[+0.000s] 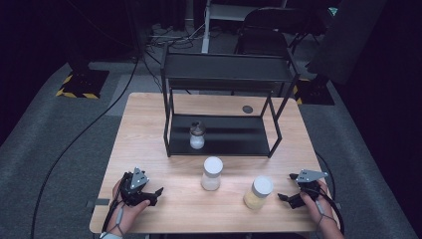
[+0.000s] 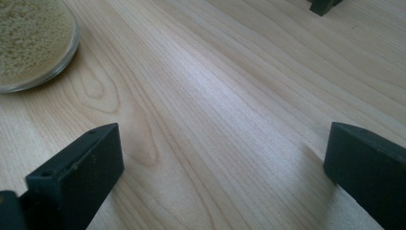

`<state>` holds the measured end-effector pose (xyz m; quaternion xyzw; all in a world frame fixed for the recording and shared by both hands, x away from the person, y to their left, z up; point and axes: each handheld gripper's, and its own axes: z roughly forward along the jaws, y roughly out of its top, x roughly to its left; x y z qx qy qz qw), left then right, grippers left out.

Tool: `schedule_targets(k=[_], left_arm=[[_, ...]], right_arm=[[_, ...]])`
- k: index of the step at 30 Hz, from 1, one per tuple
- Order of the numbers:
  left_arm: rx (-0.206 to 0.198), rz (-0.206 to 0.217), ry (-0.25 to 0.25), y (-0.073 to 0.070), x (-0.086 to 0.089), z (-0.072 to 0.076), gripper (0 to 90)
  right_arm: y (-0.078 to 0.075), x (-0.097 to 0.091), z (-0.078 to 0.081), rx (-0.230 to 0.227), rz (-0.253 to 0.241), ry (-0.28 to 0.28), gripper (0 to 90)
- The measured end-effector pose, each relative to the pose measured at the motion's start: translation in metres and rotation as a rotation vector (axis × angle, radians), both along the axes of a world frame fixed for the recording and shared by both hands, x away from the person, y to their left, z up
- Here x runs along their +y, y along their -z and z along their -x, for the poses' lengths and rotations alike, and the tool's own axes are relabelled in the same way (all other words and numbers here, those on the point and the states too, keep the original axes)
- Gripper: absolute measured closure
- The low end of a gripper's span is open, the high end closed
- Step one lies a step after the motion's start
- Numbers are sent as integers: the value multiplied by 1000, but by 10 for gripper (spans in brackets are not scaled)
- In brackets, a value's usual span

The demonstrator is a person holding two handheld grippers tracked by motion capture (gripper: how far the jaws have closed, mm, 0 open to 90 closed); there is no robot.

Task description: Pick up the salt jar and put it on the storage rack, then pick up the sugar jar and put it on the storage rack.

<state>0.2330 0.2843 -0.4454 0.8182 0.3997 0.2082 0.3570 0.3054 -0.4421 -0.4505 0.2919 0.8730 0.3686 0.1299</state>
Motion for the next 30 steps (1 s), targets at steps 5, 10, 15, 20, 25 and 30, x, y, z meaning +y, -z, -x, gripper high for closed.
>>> schedule_targets(k=[5, 10, 15, 20, 25, 30], left_arm=[[24, -11, -8, 3, -1, 0, 77], [57, -15, -24, 5, -1, -3, 75], [98, 16, -42, 4, 2, -7, 68], [101, 13, -37, 4, 2, -8, 50], [102, 12, -36, 4, 2, -9, 47], [103, 9, -29, 4, 2, -9, 34]], right_arm=[[0, 0, 0, 0, 0, 0, 0], [0, 0, 0, 0, 0, 0, 0], [0, 0, 0, 0, 0, 0, 0], [0, 0, 0, 0, 0, 0, 0], [0, 0, 0, 0, 0, 0, 0], [0, 0, 0, 1, 0, 0, 0]])
